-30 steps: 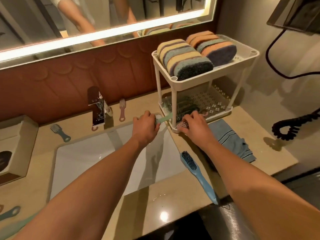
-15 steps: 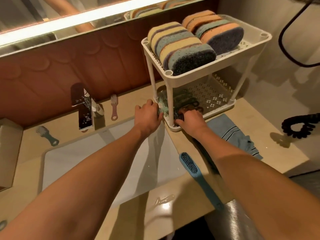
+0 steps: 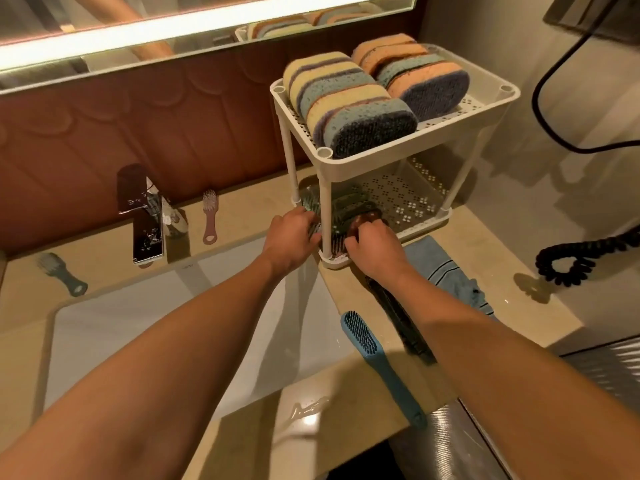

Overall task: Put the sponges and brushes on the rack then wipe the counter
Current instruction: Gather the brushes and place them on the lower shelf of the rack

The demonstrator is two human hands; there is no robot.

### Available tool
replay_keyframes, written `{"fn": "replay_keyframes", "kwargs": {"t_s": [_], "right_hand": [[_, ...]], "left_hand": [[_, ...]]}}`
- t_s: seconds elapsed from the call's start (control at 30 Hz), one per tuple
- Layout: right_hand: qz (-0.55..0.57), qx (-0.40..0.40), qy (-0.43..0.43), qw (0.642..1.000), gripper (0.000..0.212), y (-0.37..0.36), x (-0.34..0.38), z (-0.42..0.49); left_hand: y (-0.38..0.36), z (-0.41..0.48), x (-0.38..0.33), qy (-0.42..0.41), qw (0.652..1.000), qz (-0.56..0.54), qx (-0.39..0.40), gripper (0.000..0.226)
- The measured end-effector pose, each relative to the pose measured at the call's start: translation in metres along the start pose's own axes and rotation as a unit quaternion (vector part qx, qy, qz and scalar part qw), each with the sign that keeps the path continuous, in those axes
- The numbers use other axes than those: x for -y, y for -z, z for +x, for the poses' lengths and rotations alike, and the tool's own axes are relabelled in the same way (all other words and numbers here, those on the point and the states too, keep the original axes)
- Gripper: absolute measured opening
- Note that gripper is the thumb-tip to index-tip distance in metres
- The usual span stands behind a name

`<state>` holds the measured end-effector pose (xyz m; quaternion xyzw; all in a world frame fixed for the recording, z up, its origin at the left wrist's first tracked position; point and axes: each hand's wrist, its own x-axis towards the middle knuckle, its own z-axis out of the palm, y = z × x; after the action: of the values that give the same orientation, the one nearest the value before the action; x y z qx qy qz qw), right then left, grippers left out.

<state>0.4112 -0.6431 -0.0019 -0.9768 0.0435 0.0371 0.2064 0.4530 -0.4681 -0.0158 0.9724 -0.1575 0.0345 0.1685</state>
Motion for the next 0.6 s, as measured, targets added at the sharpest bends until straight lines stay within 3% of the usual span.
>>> {"fn": "replay_keyframes", "kwargs": {"t_s": [0.13,0.37,0.47,0.6], "right_hand": [[-0.035,0.006,0.044,0.998,0.026,0.005,-0.001,0.011],[-0.016,0.098,0.045,0.994,0.029,-0.010,-0.007,0.023],[-0.013,0.076,0.051,0.996,0.030,-0.008,-0.008,0.024],[-0.003,0.058,0.048,0.997,0.031,-0.005,-0.013,0.025]], "left_hand": [[-0.002,0.002,-0.008,-0.013,0.999,-0.017,-0.042,0.013],[-0.001,0.004,-0.006,-0.057,0.988,-0.137,0.041,0.015],[0.000,0.004,-0.004,-0.092,0.986,-0.124,0.059,0.020],[0.000,0.002,-0.002,-0.074,0.987,-0.132,0.056,0.028]]}}
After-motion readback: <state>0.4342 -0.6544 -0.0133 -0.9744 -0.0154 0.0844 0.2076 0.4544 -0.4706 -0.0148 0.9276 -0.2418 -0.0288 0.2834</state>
